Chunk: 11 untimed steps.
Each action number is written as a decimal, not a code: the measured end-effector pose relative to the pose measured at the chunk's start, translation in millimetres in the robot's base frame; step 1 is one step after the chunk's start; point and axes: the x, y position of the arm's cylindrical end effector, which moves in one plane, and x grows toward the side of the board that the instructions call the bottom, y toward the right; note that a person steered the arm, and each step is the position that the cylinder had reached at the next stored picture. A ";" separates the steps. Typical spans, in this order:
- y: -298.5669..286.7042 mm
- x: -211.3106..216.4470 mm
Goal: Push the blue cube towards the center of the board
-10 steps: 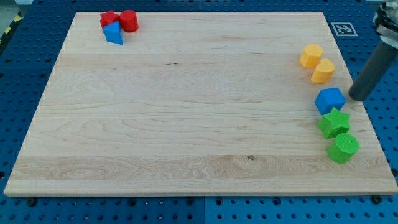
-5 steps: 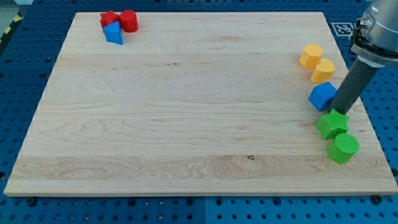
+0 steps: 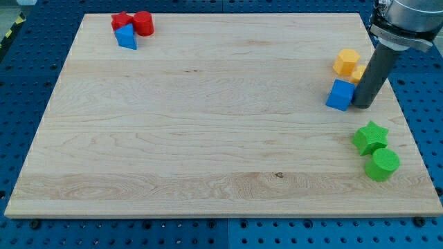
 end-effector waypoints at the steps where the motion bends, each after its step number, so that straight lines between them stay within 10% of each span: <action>1: -19.9 -11.6; 11: -92.1 -17.4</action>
